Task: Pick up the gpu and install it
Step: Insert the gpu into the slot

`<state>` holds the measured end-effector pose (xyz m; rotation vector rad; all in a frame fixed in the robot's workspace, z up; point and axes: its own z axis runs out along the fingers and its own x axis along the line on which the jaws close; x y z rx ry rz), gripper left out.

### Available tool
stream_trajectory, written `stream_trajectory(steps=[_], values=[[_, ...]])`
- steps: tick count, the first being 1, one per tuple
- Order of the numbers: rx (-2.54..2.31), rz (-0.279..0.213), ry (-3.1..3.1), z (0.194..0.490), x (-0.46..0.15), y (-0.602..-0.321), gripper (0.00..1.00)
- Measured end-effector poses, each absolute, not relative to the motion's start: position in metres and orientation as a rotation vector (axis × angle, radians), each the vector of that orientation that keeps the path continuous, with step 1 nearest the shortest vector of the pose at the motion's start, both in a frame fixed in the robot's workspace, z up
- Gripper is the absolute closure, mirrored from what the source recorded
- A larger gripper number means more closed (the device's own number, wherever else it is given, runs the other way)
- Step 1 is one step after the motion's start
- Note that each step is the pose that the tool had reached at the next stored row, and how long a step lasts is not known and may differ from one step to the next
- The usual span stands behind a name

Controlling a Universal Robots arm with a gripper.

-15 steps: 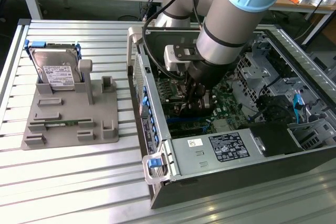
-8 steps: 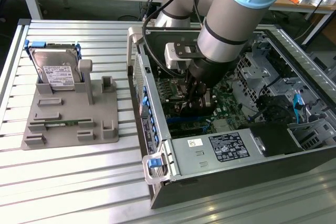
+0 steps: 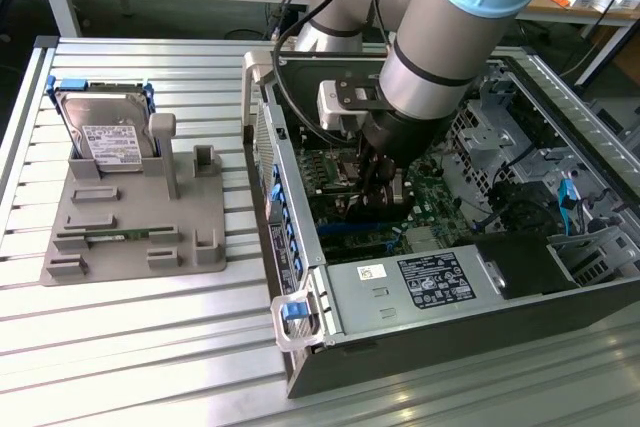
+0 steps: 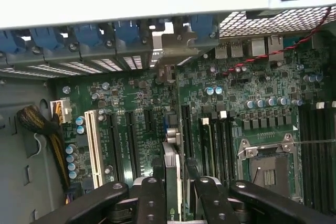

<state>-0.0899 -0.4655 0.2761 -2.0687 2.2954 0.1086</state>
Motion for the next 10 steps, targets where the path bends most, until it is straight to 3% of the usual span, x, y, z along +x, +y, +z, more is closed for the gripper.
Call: stream_trajectory(steps=[10], values=[[-2.068, 0.109, 2.296, 0.2765, -0.0959, -0.4650, 0.74]])
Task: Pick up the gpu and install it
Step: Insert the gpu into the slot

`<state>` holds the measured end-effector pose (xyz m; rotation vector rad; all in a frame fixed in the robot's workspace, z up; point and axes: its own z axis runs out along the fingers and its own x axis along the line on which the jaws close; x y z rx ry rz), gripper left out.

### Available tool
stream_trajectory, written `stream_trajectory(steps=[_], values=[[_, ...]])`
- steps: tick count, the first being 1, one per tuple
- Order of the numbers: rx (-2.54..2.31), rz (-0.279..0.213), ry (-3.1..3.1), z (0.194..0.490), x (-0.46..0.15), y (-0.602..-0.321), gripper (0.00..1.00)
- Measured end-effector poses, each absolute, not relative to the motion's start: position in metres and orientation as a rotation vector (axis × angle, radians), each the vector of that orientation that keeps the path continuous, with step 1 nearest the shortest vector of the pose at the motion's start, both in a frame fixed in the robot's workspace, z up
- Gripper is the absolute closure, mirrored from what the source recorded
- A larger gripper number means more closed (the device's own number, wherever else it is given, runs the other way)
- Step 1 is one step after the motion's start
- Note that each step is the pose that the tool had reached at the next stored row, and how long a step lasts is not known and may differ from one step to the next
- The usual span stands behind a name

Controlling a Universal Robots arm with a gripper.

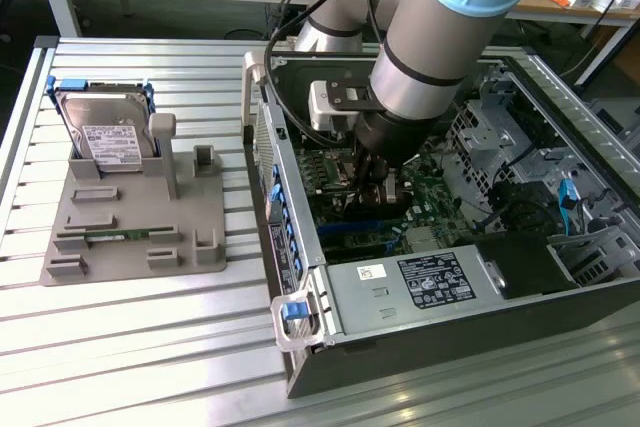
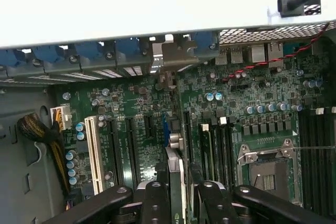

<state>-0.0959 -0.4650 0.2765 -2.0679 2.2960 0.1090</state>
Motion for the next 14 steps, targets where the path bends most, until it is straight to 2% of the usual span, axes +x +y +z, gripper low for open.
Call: stream_trajectory(steps=[14], values=[[-2.123, 0.105, 2.258, 0.284, -0.081, -0.468, 0.74]])
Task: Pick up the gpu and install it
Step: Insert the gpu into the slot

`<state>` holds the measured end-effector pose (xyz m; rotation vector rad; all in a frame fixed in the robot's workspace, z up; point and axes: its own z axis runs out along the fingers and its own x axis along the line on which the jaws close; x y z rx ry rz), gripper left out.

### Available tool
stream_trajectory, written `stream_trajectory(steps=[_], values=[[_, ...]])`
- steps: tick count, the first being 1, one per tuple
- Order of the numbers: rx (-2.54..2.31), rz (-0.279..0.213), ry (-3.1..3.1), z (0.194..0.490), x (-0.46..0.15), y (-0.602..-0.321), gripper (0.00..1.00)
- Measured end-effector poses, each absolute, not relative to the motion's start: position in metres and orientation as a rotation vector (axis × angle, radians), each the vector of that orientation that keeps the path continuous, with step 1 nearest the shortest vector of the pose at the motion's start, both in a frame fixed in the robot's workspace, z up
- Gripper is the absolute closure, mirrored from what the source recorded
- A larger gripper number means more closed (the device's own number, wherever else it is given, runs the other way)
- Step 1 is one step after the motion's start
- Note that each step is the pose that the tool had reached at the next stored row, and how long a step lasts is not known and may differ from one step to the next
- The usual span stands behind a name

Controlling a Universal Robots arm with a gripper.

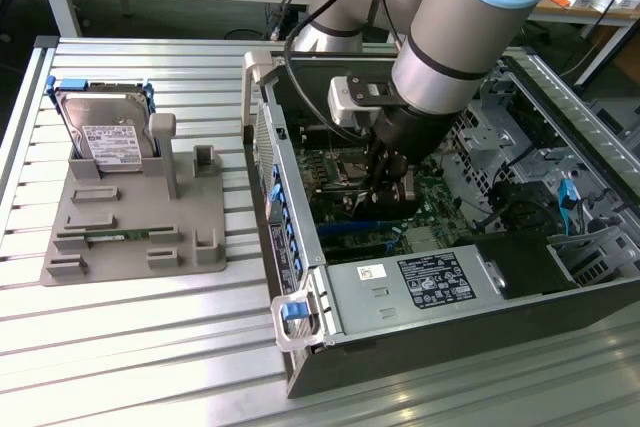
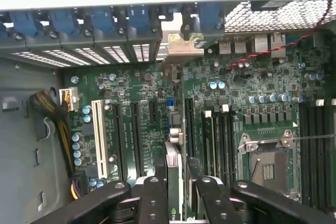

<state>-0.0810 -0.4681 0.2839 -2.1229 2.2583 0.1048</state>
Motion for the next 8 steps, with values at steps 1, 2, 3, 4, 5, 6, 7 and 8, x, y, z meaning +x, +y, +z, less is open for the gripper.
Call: stream_trajectory(steps=[1, 2, 3, 4, 5, 6, 7, 8], values=[[-2.123, 0.105, 2.259, 0.2838, -0.0820, -0.4683, 0.74], [-2.123, 0.105, 2.258, 0.2830, -0.0831, -0.4692, 0.74], [-2.123, 0.105, 2.258, 0.2822, -0.0833, -0.4693, 0.74], [-2.123, 0.105, 2.258, 0.2808, -0.0834, -0.4696, 0.74], [-2.123, 0.105, 2.259, 0.2797, -0.0836, -0.4689, 0.74], [-2.123, 0.105, 2.259, 0.2793, -0.0845, -0.4683, 0.74], [-2.123, 0.105, 2.259, 0.2791, -0.0858, -0.4681, 0.74], [-2.123, 0.105, 2.259, 0.2790, -0.0891, -0.4681, 0.74]])
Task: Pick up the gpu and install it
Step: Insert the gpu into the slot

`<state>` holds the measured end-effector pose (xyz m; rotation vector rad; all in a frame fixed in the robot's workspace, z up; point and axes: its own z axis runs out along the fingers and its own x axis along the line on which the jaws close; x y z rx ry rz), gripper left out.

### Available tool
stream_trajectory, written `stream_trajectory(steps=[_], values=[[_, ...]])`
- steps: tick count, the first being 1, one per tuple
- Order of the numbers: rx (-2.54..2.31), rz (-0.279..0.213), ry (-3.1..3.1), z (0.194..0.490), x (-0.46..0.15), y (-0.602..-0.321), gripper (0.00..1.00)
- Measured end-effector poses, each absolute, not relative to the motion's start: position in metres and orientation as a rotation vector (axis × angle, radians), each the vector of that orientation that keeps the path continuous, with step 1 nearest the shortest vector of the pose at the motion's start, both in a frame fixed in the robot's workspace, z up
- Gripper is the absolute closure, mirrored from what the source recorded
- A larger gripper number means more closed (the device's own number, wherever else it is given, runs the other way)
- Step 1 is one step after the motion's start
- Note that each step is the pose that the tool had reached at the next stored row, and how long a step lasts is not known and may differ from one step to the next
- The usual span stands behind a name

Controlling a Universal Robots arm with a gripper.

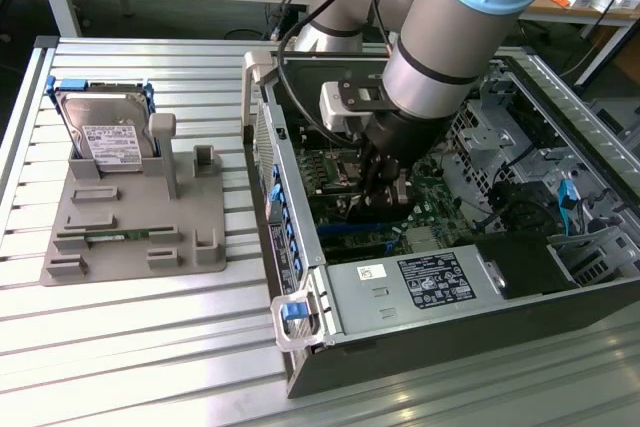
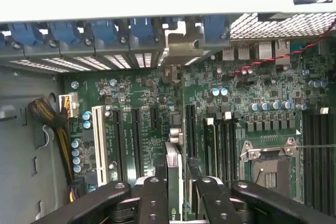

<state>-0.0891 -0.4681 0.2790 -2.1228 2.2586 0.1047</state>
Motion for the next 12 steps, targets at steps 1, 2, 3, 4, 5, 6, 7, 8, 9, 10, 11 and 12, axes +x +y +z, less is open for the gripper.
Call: stream_trajectory(steps=[1, 2, 3, 4, 5, 6, 7, 8, 9, 10, 11, 12], values=[[-2.123, 0.105, 2.258, 0.2790, -0.0896, -0.4682, 0.74], [-2.123, 0.105, 2.258, 0.2790, -0.0897, -0.4682, 0.74], [-2.123, 0.105, 2.259, 0.2789, -0.0905, -0.4683, 0.74], [-2.123, 0.105, 2.259, 0.2788, -0.0908, -0.4683, 0.74], [-2.123, 0.105, 2.258, 0.2786, -0.0910, -0.4684, 0.74], [-2.123, 0.105, 2.258, 0.2783, -0.0911, -0.4685, 0.74], [-2.123, 0.105, 2.258, 0.2774, -0.0911, -0.4685, 0.74], [-2.123, 0.105, 2.258, 0.2769, -0.0911, -0.4686, 0.74], [-2.123, 0.105, 2.259, 0.2764, -0.0911, -0.4686, 0.74], [-2.123, 0.105, 2.259, 0.2762, -0.0911, -0.4685, 0.74], [-2.123, 0.104, 2.259, 0.2761, -0.0917, -0.4683, 0.74], [-2.123, 0.104, 2.258, 0.2762, -0.0928, -0.4682, 0.74]])
